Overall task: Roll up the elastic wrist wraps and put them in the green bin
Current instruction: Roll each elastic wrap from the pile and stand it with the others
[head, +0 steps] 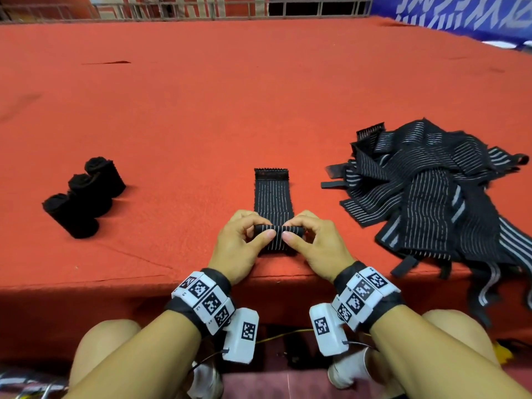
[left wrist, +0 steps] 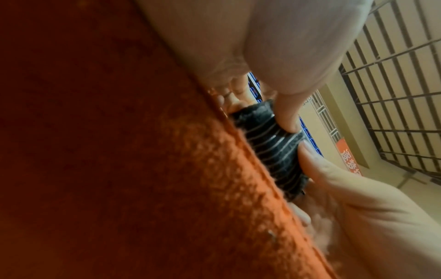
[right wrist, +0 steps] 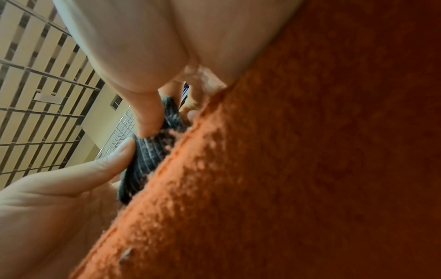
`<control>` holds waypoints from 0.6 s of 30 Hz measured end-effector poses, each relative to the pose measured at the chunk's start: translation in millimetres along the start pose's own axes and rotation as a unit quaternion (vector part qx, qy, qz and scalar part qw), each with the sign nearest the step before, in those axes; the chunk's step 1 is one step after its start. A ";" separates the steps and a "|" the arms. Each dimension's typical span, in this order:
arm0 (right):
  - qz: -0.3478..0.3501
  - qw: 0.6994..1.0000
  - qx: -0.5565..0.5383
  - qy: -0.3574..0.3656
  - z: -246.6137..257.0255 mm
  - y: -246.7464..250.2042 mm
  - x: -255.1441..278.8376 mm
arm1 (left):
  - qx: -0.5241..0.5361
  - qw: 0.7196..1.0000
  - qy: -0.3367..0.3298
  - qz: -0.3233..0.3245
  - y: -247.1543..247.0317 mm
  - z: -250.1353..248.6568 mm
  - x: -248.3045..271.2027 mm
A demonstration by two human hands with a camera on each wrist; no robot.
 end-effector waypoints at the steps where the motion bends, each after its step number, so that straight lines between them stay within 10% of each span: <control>1: 0.004 1.000 0.001 0.001 -0.5 -0.3 0.1 | 0.006 1.000 0.000 0.003 0.0 1.5 0.1; 18: -0.011 1.000 -0.019 -0.020 1.4 0.8 11.1 | 0.095 0.993 0.064 0.039 3.2 2.3 7.5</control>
Point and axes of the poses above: each hand's wrist, its own x-axis away from the middle knuckle, its own y-axis out of the back of the hand, z = x × y, the point moved 5 cm from there along -x, towards the middle knuckle, and after that the axes turned 11 degrees about -z, right-handed, at the moved point
